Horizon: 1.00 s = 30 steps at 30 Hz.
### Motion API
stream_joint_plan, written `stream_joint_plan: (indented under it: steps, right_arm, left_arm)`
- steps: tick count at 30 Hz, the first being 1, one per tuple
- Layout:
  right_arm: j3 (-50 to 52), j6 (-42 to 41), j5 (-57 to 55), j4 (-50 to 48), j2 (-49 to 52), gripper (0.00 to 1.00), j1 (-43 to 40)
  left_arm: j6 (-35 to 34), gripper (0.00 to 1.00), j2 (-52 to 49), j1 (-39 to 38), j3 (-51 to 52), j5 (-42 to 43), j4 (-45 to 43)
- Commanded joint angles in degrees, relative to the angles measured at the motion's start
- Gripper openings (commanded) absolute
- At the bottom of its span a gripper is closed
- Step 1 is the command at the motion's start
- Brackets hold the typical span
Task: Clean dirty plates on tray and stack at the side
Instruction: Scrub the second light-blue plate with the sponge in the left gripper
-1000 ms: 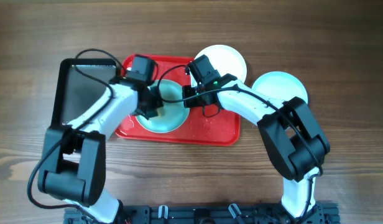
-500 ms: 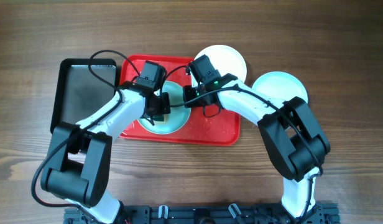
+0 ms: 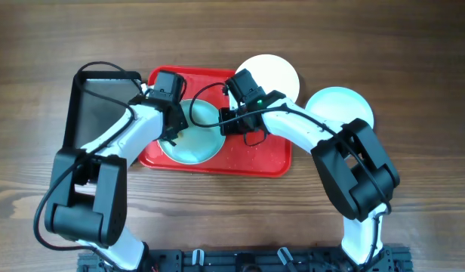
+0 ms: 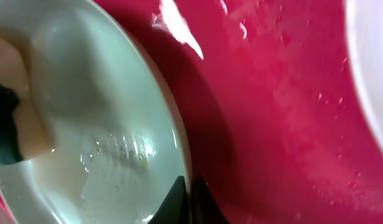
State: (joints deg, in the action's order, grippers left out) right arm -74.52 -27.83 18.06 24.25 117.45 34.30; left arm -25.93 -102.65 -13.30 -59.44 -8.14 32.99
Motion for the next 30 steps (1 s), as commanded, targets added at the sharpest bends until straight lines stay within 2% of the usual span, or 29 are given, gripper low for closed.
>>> stream_joint_plan:
  steps: [1,4,8,11,16,19,21,23,27,29,30]
  right_arm:
    - [-0.57,0.68,2.62,1.29,1.22,0.04,-0.37]
    - [-0.57,0.68,2.67,1.33,1.22,0.04,-0.37]
    - [-0.57,0.7,2.73,1.33,1.22,0.04,-0.35]
    - [-0.57,0.72,2.84,1.49,1.22,0.04,-0.35]
    - [-0.57,0.72,2.82,1.49,1.22,0.04,-0.35]
    - [-0.57,0.72,2.8,1.51,1.22,0.04,-0.35]
    - [-0.57,0.76,2.8,1.51,1.22,0.04,-0.35]
    - [-0.57,0.83,2.78,1.51,1.22,0.04,-0.35]
    - [-0.57,0.81,2.58,1.49,1.22,0.04,-0.35]
    - [-0.57,0.81,2.58,1.49,1.22,0.04,-0.37]
    - [-0.57,0.81,2.58,1.51,1.22,0.04,-0.37]
  left_arm:
    - [16.02,0.04,-1.66,0.98,1.22,24.41,2.03]
    - [18.29,0.04,-1.66,-0.44,1.22,32.33,3.48]
    - [17.33,0.04,-1.66,-2.4,1.22,32.65,1.46]
    - [13.73,0.04,-1.66,-3.02,1.22,29.62,-2.19]
    - [6.51,0.04,-1.66,-2.89,1.22,16.35,-7.48]
    - [3.45,0.04,-1.66,-2.89,1.2,4.61,-8.22]
    - [-0.44,0.04,-1.66,-2.89,1.2,-6.43,-7.52]
    - [-2.32,0.04,-1.64,-2.89,1.2,-12.24,-6.23]
    - [-2.43,0.04,-1.6,-3.19,1.07,-9.73,-1.18]
    - [-2.38,0.04,-1.6,-3.63,1.07,-5.18,2.36]
    - [-1.55,0.04,-1.6,-3.93,1.03,-0.2,4.63]
